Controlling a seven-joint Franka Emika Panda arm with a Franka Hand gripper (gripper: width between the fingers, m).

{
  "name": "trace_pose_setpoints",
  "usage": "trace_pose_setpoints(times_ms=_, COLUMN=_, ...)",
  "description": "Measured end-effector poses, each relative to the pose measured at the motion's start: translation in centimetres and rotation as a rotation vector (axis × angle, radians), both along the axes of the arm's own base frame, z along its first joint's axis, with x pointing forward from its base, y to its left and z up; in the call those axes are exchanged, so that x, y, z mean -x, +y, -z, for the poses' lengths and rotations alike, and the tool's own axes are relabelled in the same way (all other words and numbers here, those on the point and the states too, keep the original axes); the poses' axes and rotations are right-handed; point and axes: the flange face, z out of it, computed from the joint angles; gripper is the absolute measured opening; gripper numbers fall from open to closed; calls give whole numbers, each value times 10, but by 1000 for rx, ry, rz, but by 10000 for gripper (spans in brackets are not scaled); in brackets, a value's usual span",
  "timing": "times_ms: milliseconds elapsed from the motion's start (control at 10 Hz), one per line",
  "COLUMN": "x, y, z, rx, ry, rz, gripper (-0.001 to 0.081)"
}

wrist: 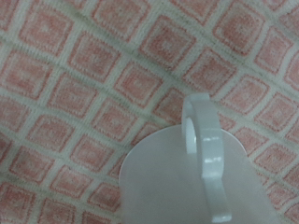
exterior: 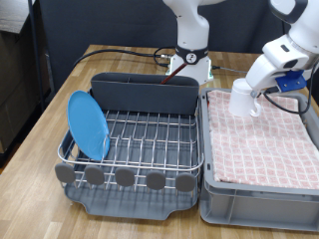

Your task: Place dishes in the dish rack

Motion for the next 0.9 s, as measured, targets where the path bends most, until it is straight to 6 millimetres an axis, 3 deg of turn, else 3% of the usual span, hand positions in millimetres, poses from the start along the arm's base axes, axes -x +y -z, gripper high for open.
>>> trace_pose_setpoints(times_ms=900, x=-3, y=-16, z=10, rx=-25, ry=-23, rz=-7, gripper=803)
